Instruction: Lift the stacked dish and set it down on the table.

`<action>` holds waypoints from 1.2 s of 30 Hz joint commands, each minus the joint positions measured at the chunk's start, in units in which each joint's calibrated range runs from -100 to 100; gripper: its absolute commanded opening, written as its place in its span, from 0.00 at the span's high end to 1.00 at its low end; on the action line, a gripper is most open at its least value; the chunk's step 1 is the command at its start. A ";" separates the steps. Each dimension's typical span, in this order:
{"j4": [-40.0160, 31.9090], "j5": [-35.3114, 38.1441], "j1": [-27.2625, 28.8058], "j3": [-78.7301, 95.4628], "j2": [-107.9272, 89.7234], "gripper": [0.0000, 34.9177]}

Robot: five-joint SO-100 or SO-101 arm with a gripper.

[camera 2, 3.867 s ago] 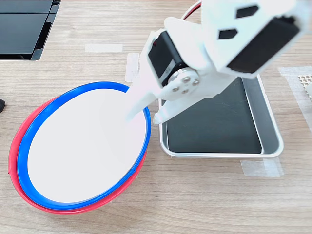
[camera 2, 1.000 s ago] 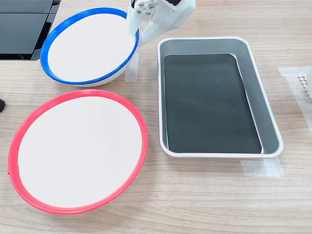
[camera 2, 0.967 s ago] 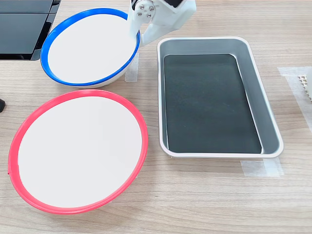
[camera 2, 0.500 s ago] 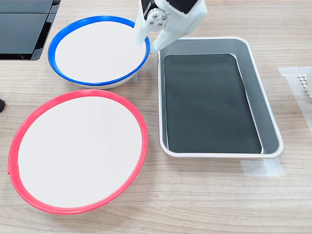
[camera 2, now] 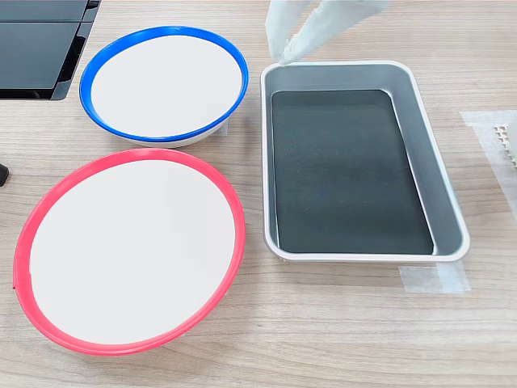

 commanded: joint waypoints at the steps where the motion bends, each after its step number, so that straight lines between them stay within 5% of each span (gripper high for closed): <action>1: -6.62 -3.47 -5.39 8.52 -15.58 1.00; 6: -24.62 -7.42 -9.72 36.11 -36.90 1.00; 9: -28.91 -9.82 -9.35 51.22 -50.80 1.00; 19: -26.27 -11.23 -4.27 67.69 -69.39 1.00; 29: -9.92 -12.41 -3.70 67.88 -74.94 1.00; 36: -9.68 -11.62 -4.83 67.88 -74.94 0.99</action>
